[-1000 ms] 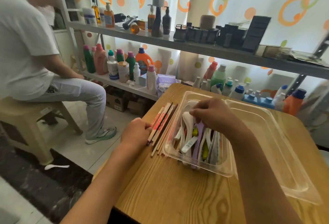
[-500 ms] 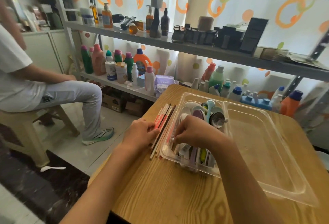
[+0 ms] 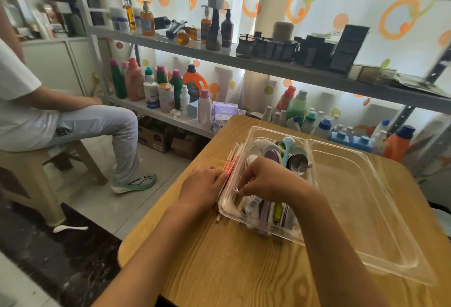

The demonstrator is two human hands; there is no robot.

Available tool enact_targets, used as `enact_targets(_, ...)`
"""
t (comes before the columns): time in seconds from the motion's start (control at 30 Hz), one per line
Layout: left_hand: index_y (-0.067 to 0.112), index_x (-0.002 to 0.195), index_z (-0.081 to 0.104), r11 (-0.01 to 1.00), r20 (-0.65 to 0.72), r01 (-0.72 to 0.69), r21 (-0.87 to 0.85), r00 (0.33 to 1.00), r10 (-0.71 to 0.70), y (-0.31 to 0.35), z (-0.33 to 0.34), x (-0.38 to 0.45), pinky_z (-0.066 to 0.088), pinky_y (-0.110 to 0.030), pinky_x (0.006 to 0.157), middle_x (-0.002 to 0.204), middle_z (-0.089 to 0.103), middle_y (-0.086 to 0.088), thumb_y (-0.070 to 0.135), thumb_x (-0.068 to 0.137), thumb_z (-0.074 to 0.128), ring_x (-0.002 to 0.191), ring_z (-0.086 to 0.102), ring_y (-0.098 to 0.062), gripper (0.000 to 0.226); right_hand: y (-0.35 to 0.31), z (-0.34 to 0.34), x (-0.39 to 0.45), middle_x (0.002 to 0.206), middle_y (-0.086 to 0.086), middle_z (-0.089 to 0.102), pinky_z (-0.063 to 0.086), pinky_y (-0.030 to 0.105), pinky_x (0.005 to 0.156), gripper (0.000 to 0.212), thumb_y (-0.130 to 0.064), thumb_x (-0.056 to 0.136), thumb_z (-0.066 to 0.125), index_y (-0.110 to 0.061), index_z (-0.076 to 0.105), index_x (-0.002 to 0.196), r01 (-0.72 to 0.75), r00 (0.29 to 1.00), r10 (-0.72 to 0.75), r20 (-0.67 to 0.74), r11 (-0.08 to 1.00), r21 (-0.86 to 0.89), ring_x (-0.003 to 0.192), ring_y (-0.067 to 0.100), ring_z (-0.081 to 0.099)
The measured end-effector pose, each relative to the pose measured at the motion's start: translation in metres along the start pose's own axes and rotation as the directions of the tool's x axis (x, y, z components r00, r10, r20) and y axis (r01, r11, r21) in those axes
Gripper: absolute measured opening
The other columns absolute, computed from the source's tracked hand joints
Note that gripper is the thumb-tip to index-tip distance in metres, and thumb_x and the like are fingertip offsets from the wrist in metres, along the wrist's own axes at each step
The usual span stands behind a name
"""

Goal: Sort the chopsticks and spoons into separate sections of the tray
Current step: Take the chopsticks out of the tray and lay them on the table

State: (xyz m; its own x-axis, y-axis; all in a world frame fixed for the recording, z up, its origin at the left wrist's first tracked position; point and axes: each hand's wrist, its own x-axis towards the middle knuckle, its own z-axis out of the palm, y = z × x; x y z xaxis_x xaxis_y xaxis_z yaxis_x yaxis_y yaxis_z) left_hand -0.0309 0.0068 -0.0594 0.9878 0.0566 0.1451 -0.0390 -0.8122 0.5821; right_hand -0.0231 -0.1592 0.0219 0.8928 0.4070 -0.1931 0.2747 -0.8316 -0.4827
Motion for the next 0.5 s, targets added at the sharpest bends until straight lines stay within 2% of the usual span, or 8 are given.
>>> enact_targets(0.23, 0.023, 0.117, 0.067, 0.99, -0.017, 0.029, -0.141, 0.999, -0.032, -0.004, -0.006, 0.001, 0.045, -0.029, 0.073, 0.107, 0.069, 0.002, 0.037, 0.099, 0.047, 0.091, 0.059, -0.012, 0.031, -0.005, 0.006, 0.001, 0.082, -0.004, 0.074, 0.06, 0.029, 0.073, 0.008, -0.024, 0.082, 0.075, -0.019, 0.078, 0.087, 0.023, 1.0, -0.023, 0.007, 1.0, -0.01, 0.075, 0.008, 0.069)
enact_targets(0.33, 0.021, 0.118, 0.066, 0.987, -0.01, 0.03, -0.16, 0.999, -0.032, -0.005, -0.007, 0.0, 0.044, -0.028, 0.075, 0.109, 0.067, 0.003, 0.034, 0.099, 0.049, 0.093, 0.059, -0.012, 0.029, -0.007, 0.01, 0.002, 0.078, -0.003, 0.072, 0.061, 0.028, 0.07, 0.011, -0.026, 0.08, 0.078, -0.018, 0.075, 0.086, -0.021, 1.0, 0.022, 0.019, 0.999, -0.037, 0.072, 0.01, 0.069)
enact_targets(0.5, 0.017, 0.12, 0.064, 0.964, -0.056, 0.068, -0.259, 0.995, -0.086, -0.009, -0.011, -0.005, 0.042, -0.024, 0.071, 0.105, 0.064, 0.001, 0.03, 0.1, 0.048, 0.09, 0.055, -0.01, 0.029, -0.009, 0.016, 0.006, 0.083, 0.001, 0.069, 0.061, 0.035, 0.077, 0.016, -0.021, 0.079, 0.077, -0.016, 0.07, 0.092, -0.084, 0.995, 0.091, 0.046, 0.988, -0.127, 0.079, 0.016, 0.068)
